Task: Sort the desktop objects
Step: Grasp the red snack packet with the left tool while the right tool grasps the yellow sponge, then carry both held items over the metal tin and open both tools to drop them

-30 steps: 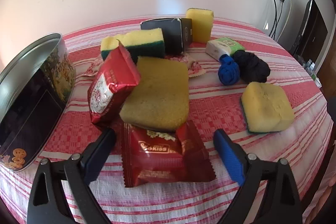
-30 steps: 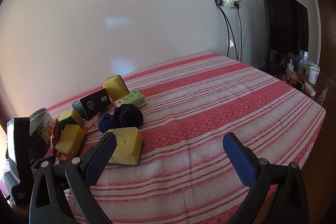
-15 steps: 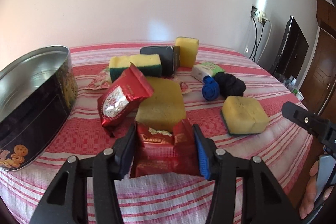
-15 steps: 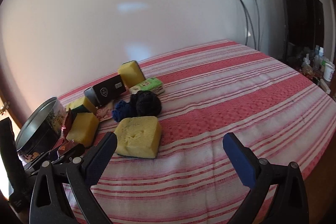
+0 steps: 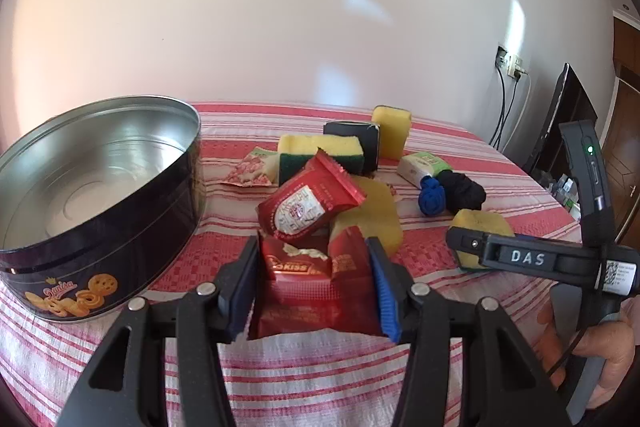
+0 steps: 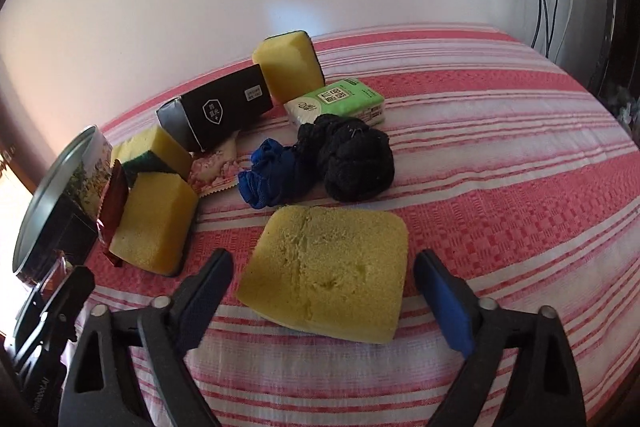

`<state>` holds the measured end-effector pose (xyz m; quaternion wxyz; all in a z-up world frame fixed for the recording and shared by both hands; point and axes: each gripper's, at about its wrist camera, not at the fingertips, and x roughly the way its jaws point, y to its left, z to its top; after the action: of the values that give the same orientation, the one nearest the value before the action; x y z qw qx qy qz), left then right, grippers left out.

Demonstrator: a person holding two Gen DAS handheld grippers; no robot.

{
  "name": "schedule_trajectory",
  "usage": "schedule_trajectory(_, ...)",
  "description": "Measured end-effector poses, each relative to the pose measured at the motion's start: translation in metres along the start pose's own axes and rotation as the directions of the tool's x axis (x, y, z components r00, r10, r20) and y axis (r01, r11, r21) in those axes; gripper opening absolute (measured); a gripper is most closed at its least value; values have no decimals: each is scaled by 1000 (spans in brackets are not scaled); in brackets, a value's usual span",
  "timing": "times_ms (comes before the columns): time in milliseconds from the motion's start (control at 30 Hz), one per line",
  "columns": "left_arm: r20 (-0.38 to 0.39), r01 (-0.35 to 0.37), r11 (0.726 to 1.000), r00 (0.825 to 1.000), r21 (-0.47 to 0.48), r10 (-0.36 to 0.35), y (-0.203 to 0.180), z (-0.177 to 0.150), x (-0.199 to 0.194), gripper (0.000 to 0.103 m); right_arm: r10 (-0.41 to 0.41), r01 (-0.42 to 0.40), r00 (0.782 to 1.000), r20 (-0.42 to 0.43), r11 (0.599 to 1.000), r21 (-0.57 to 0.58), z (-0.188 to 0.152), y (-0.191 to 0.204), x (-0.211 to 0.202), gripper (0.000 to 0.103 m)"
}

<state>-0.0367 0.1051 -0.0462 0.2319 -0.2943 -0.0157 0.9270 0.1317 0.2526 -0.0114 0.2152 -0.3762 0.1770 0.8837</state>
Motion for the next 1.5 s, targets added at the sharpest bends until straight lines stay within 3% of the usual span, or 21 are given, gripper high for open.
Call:
schedule_trajectory(67, -4, 7, 1000, 1000, -9, -7, 2, -1, 2, 51, -38, 39, 999, 8, 998, -41, -4, 4, -2, 72)
schedule_trajectory(267, 2, 9, 1000, 1000, -24, -9, 8, -2, -1, 51, -11, 11, 999, 50, 1000, 10, -16, -3, -21, 69)
schedule_trajectory(367, 23, 0, 1000, 1000, -19, 1, 10, 0, -7, 51, 6, -5, 992, 122, 1000, -12, -12, 7, -43, 69)
schedule_trajectory(600, 80, -23, 999, 996, -27, 25, 18, 10, -30, 51, -28, 97, 955, 296, 970, -221, -4, 79, -91, 69)
schedule_trajectory(767, 131, -46, 998, 990, -31, 50, 28, 16, -51, 51, -21, 142, 907, 421, 956, -257, -6, 111, -118, 69)
schedule_trajectory(1500, 199, -129, 981, 967, -142, 156, 93, 21, -95, 51, 146, 34, 903, 403, 913, -407, -12, 201, -121, 69)
